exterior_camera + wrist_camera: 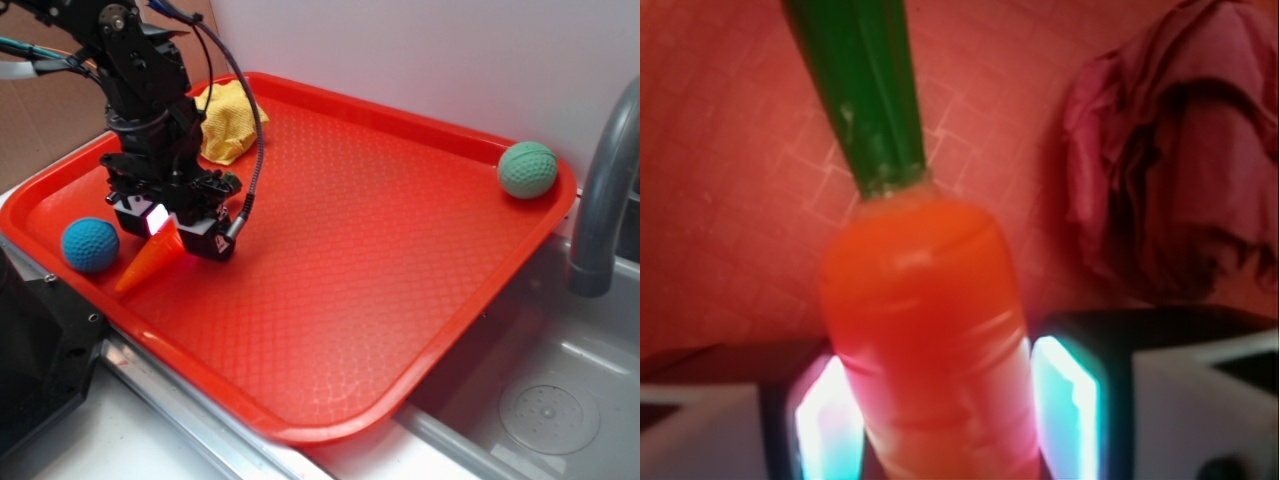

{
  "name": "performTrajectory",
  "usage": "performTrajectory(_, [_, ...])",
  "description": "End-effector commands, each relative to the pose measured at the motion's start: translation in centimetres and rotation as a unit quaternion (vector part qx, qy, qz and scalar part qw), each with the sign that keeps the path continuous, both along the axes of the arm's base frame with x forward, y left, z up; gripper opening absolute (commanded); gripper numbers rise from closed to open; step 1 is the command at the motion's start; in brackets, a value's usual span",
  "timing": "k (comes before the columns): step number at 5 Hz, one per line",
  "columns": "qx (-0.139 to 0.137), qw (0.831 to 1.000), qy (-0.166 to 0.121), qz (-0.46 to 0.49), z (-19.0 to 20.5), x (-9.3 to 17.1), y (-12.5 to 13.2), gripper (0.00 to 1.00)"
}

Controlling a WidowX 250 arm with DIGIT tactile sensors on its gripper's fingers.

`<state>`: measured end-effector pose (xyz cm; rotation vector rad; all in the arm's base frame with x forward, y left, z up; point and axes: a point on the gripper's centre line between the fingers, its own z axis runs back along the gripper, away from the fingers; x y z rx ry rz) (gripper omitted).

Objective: Grab the carrot.

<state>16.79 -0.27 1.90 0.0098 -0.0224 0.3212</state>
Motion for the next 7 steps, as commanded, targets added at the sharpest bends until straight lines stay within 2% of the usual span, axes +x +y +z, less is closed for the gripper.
performTrajectory(1, [0.011,0.997,-0.032,-0.068,4.3,1.1,-1.0,0.00])
performTrajectory(2, [0.008,0.997,-0.034,-0.075,7.4,1.8,-1.7,0.00])
performTrajectory(3, [-0.013,0.997,-0.025,-0.077,10.8,2.0,-2.3,0.00])
performTrajectory(4, [-0.062,0.995,-0.020,-0.078,14.4,1.9,-1.6,0.00])
performTrajectory(5, [-0.043,0.995,-0.056,-0.071,17.0,1.4,-1.5,0.00])
performTrajectory(7, [-0.033,0.993,-0.058,-0.101,15.8,2.4,-1.1,0.00])
